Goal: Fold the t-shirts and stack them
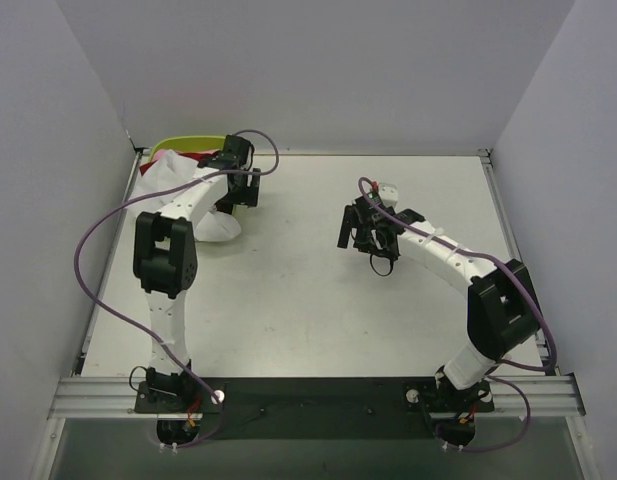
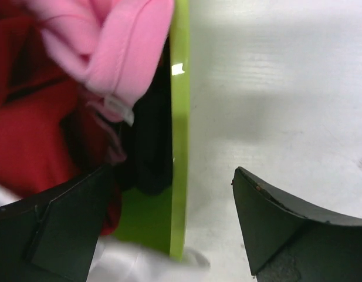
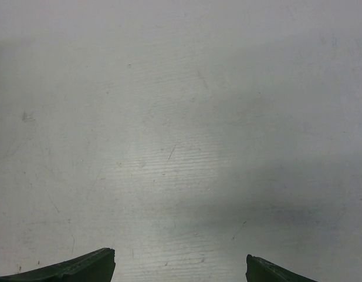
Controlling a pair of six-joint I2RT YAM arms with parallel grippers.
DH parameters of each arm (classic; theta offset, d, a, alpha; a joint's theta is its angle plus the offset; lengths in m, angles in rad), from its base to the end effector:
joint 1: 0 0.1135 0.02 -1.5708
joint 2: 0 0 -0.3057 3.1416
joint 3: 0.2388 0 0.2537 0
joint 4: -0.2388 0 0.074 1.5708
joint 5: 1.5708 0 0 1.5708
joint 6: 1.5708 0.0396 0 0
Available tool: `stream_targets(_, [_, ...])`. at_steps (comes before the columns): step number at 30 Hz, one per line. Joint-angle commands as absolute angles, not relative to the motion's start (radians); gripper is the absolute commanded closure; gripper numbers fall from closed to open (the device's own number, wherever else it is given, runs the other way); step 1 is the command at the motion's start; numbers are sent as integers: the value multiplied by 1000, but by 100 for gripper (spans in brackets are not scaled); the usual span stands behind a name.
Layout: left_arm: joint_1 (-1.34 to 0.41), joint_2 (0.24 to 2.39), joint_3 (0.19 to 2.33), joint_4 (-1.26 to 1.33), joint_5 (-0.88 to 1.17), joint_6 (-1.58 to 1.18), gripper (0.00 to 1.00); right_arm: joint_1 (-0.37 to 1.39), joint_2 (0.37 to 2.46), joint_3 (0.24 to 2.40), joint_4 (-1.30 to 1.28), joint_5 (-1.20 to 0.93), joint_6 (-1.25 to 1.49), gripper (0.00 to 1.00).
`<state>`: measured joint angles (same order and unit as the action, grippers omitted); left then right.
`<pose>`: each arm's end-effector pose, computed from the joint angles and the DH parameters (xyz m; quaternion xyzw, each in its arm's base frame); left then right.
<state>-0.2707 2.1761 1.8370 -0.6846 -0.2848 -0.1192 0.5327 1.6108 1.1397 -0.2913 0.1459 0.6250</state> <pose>0.4892 -0.1242 0.2438 0.0339 0.9532 0.0822 0.2888 0.3139 0.1784 0.2824 0.0709 0.9147 0.1585 0.3650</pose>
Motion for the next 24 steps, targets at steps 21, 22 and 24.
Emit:
stream_targets(21, [-5,1844,1641,-715,-286,-407,9,597,1574,1060,-250,166,618,7])
stream_targets(22, [-6,1862,1641,-712,-284,-407,9,597,1574,1055,-249,167,617,7])
stream_targets(24, [32,1881,1649,-710,-285,-407,9,597,1575,1054,-245,169,615,7])
